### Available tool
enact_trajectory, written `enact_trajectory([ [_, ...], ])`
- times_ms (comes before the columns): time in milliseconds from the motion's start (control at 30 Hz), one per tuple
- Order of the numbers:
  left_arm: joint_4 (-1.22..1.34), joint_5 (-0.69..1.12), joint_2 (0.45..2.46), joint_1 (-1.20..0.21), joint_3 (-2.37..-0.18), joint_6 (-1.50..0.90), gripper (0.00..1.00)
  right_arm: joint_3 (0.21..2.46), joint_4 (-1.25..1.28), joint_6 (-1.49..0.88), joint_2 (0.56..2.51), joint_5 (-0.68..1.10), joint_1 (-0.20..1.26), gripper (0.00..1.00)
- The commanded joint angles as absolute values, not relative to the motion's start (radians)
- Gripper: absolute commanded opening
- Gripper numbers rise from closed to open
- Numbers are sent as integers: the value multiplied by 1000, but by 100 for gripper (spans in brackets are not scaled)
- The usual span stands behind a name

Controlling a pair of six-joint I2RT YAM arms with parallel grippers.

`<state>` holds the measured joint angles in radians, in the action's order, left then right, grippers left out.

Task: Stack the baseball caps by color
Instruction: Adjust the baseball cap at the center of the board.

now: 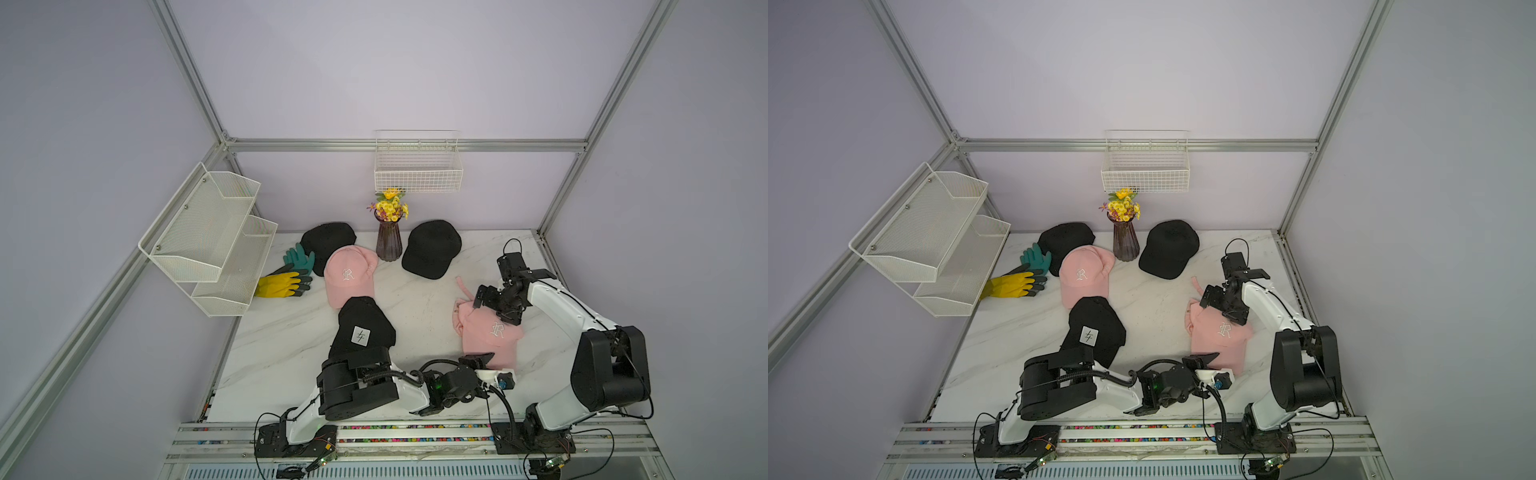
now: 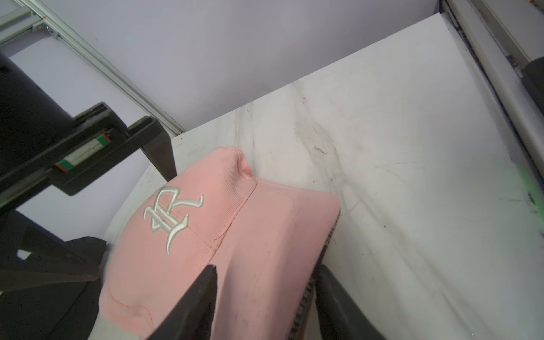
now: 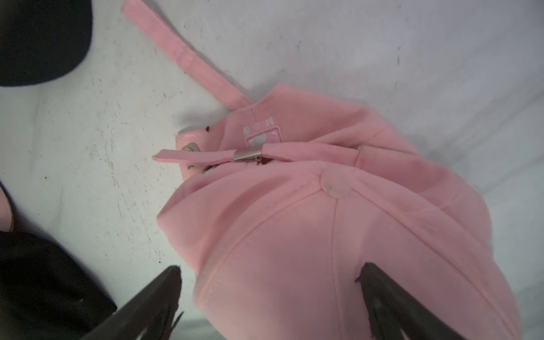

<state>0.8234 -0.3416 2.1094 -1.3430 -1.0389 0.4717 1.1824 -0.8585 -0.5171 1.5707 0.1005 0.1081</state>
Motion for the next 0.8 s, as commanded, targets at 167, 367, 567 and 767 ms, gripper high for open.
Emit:
enact_trajectory([
  [167,940,-348,2083,-1329,-986,370,100,1244,-829,-576,1418,29,114,97],
  [367,985,-331,1927,-1327,-874,224,100,1126,-861,-659,1291,-105,113,97],
  [567,702,-191,1719,-1184,-910,-345,90,1012,-863,-725,1232,-158,75,98],
  [767,437,7,1856,-1077,-1167,-617,57,927,-740,-735,1275,-52,40,97],
])
